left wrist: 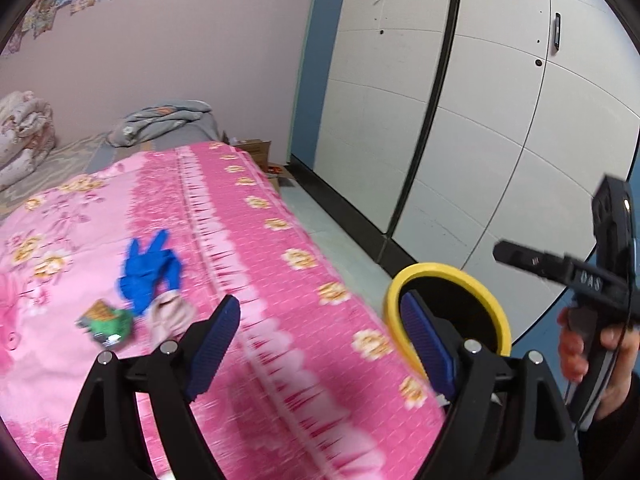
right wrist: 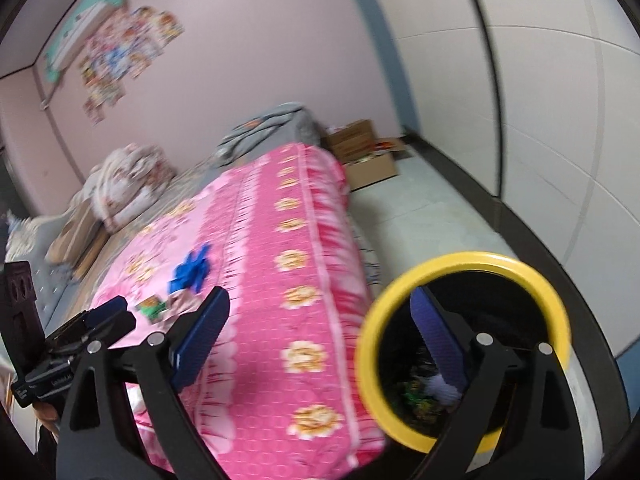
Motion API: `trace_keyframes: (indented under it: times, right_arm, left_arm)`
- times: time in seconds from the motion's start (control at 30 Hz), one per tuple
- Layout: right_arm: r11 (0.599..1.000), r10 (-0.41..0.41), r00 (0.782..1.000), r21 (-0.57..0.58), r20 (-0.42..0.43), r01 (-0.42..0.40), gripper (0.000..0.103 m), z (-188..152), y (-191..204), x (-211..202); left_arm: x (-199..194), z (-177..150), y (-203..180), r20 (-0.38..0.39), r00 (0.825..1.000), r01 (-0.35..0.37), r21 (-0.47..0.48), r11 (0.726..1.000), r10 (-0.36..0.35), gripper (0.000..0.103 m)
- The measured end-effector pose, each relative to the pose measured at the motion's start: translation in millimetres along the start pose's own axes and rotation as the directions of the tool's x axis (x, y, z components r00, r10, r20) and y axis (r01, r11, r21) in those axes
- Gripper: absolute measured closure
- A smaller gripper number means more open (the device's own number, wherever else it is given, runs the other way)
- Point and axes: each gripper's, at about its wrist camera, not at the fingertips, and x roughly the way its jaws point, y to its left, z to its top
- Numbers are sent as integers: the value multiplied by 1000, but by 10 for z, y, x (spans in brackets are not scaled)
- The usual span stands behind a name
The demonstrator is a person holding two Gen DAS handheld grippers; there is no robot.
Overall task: Collect trash
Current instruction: 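Move both tools back over the remaining trash on the bed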
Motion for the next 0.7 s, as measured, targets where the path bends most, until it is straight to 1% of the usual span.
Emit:
trace_keyframes:
  times: [0.13,0.23,0.27,0.4,0.5,0.57,0.7]
  right_arm:
    - [997,70,997,-36,-45,-72,14,12,369,191]
    - [993,92,993,-69,-68,-97,13,4,603,318]
    - [989,112,990,-87,-82,-119,13,0,699,380]
    - [976,139,981,-150,-135,-159,12,-46,1058,614]
    - [962,179,962,-171,-204,-215,12,-84,1300,862]
    - [956,189,950,-176,-249,-236,12,-110,1420,1039]
    - [936,240,904,-162,-355,-312,12,-178,1651,1386]
  left_arm:
    - [-246,-165,329,5,999,-33,-11,999,33,22]
    - [-407,-308,560,2,998,-58,-31,998,58,21]
    - [-441,-357,616,0,998,-64,-33,997,64,21]
    - [-532,-563,844,-27,997,-74,-52,996,72,21]
    - [-497,-714,940,-52,996,-81,-45,996,78,21]
    - [-458,-817,987,-72,994,-81,-34,996,79,21]
    - [-366,-984,1086,-106,992,-71,-14,997,69,21]
